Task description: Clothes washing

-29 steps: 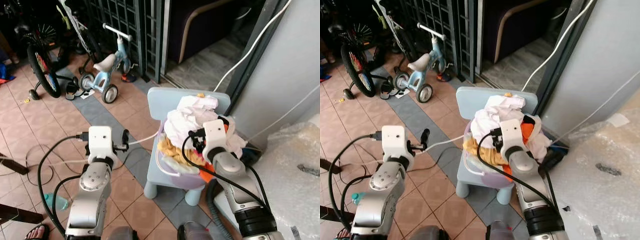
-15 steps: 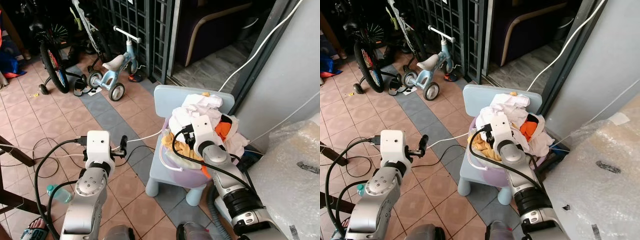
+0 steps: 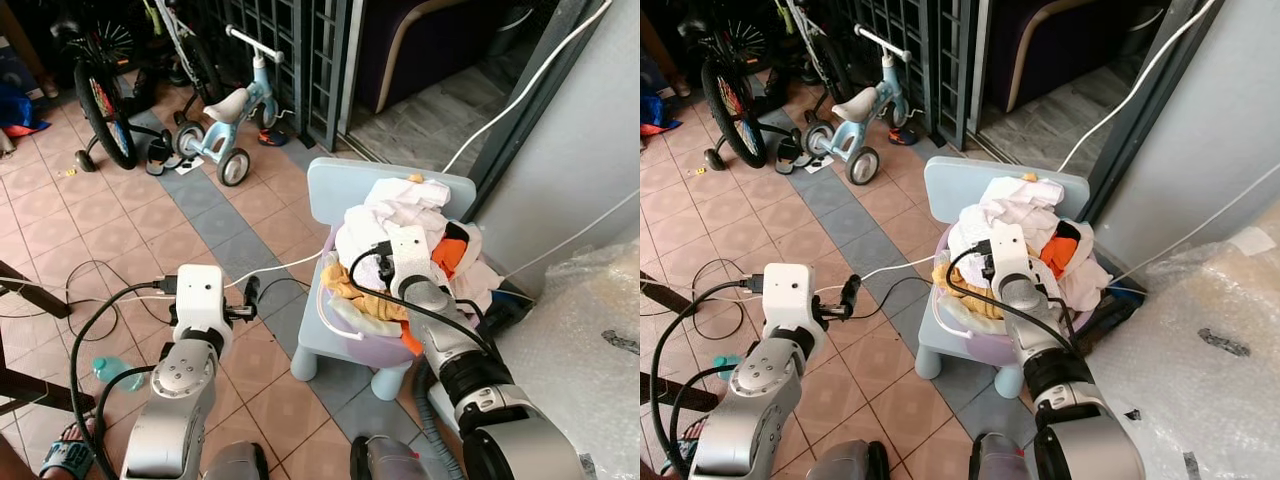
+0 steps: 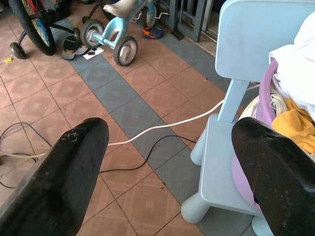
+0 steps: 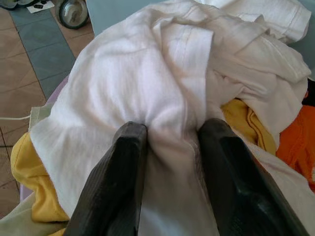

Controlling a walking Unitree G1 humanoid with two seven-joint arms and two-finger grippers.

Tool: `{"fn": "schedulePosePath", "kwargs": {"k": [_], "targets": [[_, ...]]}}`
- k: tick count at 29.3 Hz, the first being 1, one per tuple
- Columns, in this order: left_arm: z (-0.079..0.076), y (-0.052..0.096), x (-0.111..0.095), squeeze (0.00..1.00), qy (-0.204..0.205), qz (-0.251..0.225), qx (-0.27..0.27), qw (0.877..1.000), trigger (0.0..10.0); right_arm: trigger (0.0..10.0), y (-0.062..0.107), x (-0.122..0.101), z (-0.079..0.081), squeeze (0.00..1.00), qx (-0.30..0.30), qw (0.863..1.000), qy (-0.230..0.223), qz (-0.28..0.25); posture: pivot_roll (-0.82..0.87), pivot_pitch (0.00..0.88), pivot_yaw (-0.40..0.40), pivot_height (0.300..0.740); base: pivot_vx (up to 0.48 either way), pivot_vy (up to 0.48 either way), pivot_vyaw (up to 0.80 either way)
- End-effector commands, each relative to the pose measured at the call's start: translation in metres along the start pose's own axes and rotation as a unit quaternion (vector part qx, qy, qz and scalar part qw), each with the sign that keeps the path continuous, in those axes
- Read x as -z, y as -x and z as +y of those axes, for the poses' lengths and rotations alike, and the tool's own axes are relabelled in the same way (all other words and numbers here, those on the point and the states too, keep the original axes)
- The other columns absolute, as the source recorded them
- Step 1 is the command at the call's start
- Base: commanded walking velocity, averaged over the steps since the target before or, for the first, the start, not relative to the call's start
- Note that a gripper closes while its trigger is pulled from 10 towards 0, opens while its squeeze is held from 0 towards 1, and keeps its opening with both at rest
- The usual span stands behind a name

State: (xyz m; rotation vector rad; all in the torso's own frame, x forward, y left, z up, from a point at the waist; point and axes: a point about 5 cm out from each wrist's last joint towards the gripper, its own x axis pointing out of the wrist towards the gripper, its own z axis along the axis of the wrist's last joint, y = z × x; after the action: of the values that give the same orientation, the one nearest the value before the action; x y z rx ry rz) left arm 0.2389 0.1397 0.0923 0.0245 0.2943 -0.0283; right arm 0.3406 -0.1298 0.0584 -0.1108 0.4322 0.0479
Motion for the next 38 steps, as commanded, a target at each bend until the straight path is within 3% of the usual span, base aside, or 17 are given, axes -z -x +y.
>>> {"fn": "schedulePosePath", "kwargs": {"k": [1, 8, 17, 20, 21, 24, 32, 34, 38], "targets": [[0.002, 0.002, 0.0, 0.0, 0.0, 0.004, -0.007, 1.0, 10.0, 0.0, 0.0, 0.015, -0.003, 0.0, 0.006, 0.999, -0.026, 0.038, 0.03, 0.169, -0.008, 0.74, 0.0, 0.0, 0.0], [0.0, 0.0, -0.001, 0.0, 0.003, 0.003, -0.005, 1.0, 10.0, 0.0, -0.002, 0.019, -0.007, 0.0, 0.008, 0.996, -0.064, 0.055, 0.03, 0.159, -0.01, 0.74, 0.0, 0.0, 0.0], [-0.002, -0.001, -0.001, 0.0, 0.003, 0.004, -0.005, 1.0, 10.0, 0.0, -0.002, 0.018, -0.006, 0.0, 0.004, 0.996, -0.067, 0.052, 0.03, 0.155, -0.015, 0.74, 0.0, 0.0, 0.0], [-0.003, -0.002, 0.001, 0.0, 0.011, 0.007, -0.002, 1.0, 10.0, 0.0, -0.002, 0.015, -0.006, 0.0, 0.003, 0.999, -0.037, 0.033, 0.03, 0.142, -0.02, 0.74, 0.0, 0.0, 0.0], [-0.005, -0.004, 0.0, 0.0, 0.016, 0.007, 0.005, 1.0, 10.0, 0.0, -0.003, 0.006, -0.003, 0.0, -0.012, 0.999, -0.041, 0.002, 0.02, 0.135, -0.019, 0.74, 0.0, 0.0, 0.0], [-0.008, -0.007, -0.002, 0.0, 0.009, 0.001, 0.011, 1.0, 10.0, 0.0, -0.003, -0.003, 0.001, 0.0, -0.027, 0.999, -0.038, -0.027, 0.01, 0.121, -0.02, 0.74, 0.0, 0.0, 0.0], [-0.018, -0.016, -0.011, 0.0, 0.019, -0.028, 0.029, 0.999, 10.0, 0.0, -0.003, -0.008, -0.002, 0.0, -0.022, 0.998, -0.044, -0.039, 0.0, 0.074, -0.029, 0.74, 0.0, 0.0, 0.0], [-0.017, -0.018, -0.005, 0.0, 0.028, -0.018, 0.018, 0.999, 10.0, 0.0, 0.001, -0.015, -0.006, 0.0, 0.003, 0.996, -0.022, -0.088, -0.01, 0.009, -0.027, 0.74, 0.0, 0.0, 0.0], [-0.014, -0.023, 0.0, 0.0, 0.015, -0.015, 0.005, 1.0, 10.0, 0.0, 0.014, -0.026, -0.012, 0.0, 0.026, 0.986, 0.003, -0.168, -0.01, 0.0, -0.017, 0.74, 0.0, 0.0, 0.0]]}}
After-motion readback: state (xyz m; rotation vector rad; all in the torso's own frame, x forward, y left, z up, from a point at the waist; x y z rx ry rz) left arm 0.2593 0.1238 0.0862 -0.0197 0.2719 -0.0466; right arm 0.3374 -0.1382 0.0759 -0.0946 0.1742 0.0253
